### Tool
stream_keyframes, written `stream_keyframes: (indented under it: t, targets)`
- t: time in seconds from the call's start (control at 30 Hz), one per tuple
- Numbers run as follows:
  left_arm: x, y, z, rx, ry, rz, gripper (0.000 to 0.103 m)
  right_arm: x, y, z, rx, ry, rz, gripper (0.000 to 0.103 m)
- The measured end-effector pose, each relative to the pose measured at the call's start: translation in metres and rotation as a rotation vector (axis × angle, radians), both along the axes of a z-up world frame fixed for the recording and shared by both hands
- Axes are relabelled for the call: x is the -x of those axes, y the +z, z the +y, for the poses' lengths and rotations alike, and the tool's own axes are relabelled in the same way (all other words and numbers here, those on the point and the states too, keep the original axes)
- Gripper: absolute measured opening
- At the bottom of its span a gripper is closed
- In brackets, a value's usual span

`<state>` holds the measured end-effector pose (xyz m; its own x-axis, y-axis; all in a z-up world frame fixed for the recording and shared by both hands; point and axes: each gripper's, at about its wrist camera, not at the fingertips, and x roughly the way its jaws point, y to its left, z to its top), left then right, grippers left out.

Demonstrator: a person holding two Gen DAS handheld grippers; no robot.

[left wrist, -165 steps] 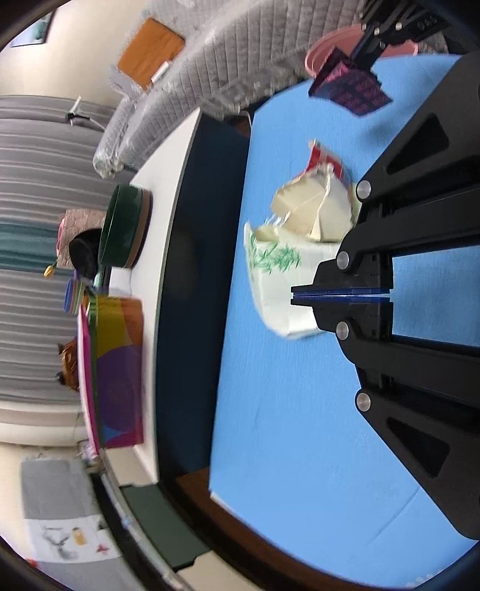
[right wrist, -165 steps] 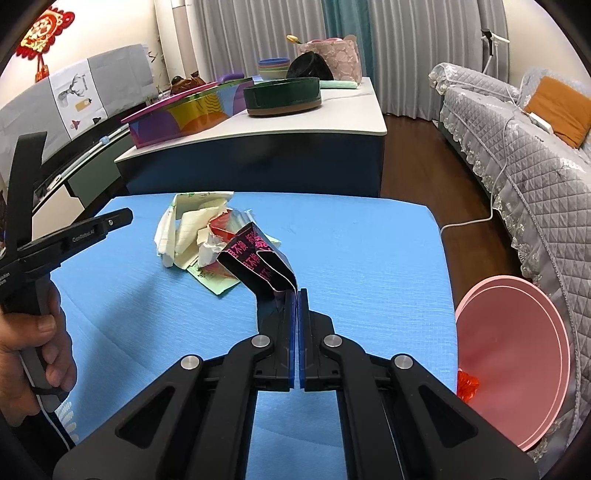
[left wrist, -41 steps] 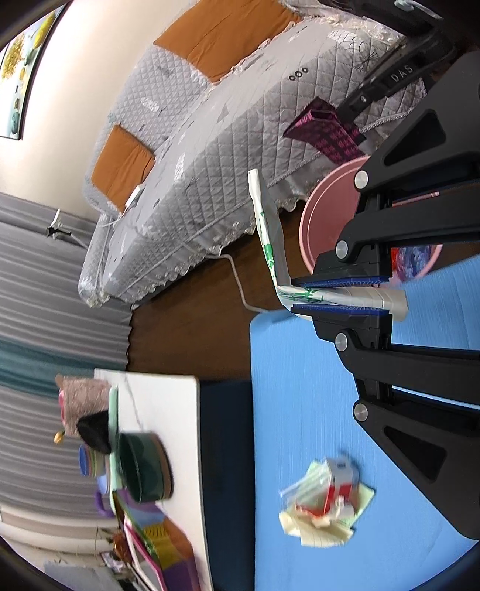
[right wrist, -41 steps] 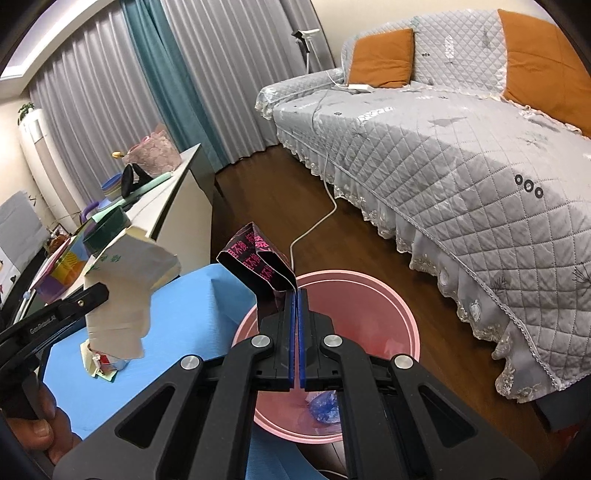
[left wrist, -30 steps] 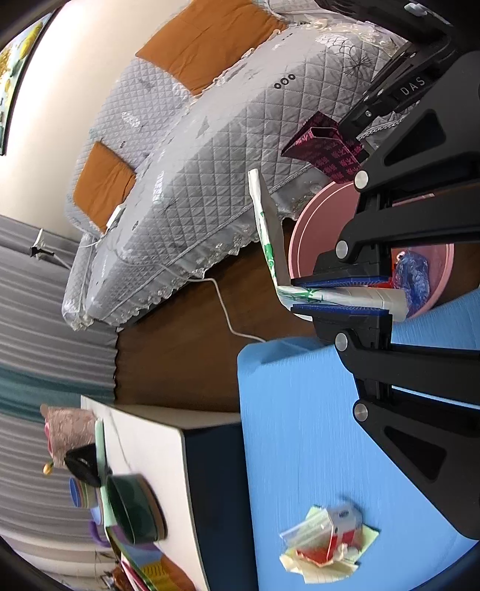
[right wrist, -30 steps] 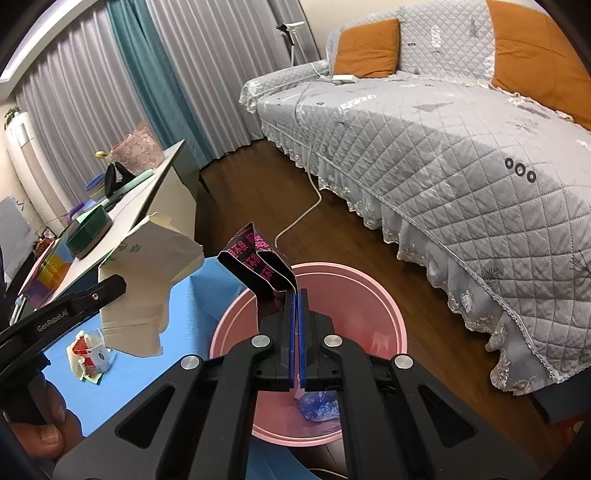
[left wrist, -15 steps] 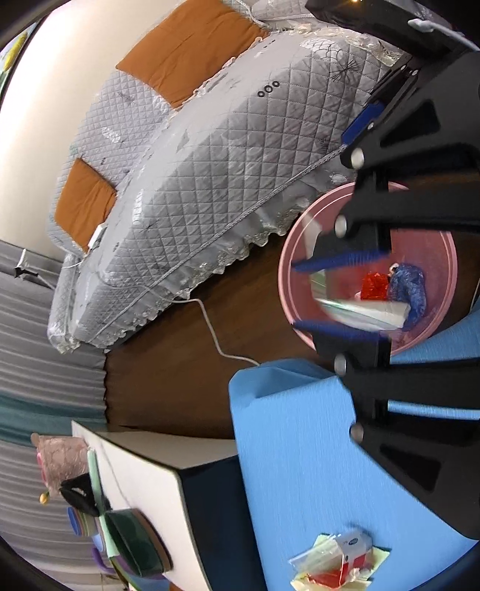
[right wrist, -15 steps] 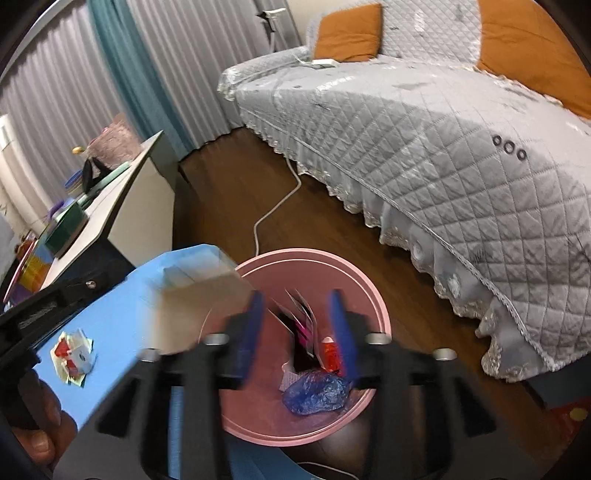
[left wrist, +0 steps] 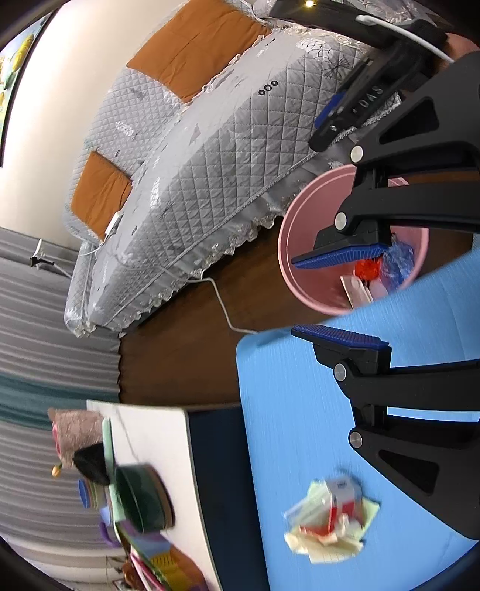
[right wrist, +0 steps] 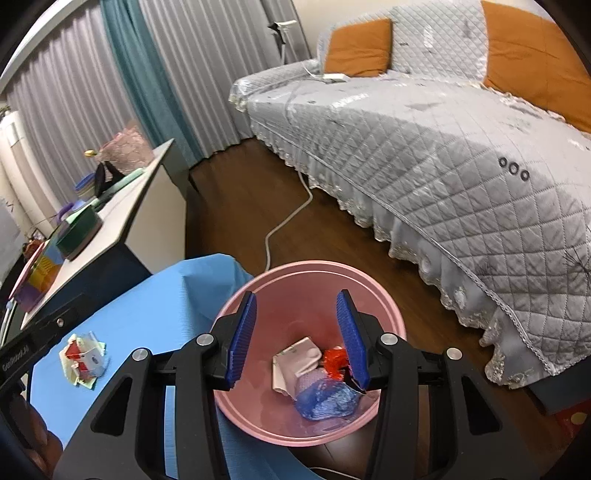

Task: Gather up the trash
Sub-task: 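Open both tools to drop the paper strip and pink wrapper into the bin, then move both open tools back over the table toward the white paper trash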

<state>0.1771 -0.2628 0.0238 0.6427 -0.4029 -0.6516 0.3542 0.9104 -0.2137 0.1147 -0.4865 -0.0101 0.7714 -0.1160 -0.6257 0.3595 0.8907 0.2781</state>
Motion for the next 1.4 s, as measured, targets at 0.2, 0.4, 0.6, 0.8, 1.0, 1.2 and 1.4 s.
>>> stream_keyframes:
  t: [0.2, 0.4, 0.6, 0.8, 1.0, 1.2, 1.4]
  targets:
    - [0.013, 0.011, 0.048, -0.003, 0.053, -0.028, 0.031, 0.000, 0.013, 0.031, 0.034, 0.065, -0.060, 0.038]
    - [0.022, 0.019, 0.103, -0.017, 0.117, -0.054, 0.031, 0.000, 0.025, 0.065, 0.052, 0.139, -0.119, 0.030]
    - [0.030, 0.020, 0.153, -0.045, 0.193, -0.092, 0.031, -0.006, 0.029, 0.104, 0.082, 0.212, -0.133, 0.029]
    - [0.037, 0.000, 0.192, -0.082, 0.263, -0.107, 0.031, -0.016, 0.026, 0.143, 0.101, 0.302, -0.135, 0.029]
    - [0.028, -0.024, 0.225, -0.066, 0.317, -0.070, 0.031, -0.032, 0.015, 0.182, 0.138, 0.393, -0.116, 0.029]
    - [0.016, -0.043, 0.243, -0.061, 0.347, -0.044, 0.031, -0.049, 0.006, 0.208, 0.150, 0.454, -0.107, 0.029]
    - [0.004, -0.059, 0.246, -0.070, 0.360, -0.020, 0.031, -0.065, -0.003, 0.235, 0.165, 0.522, -0.106, 0.029]
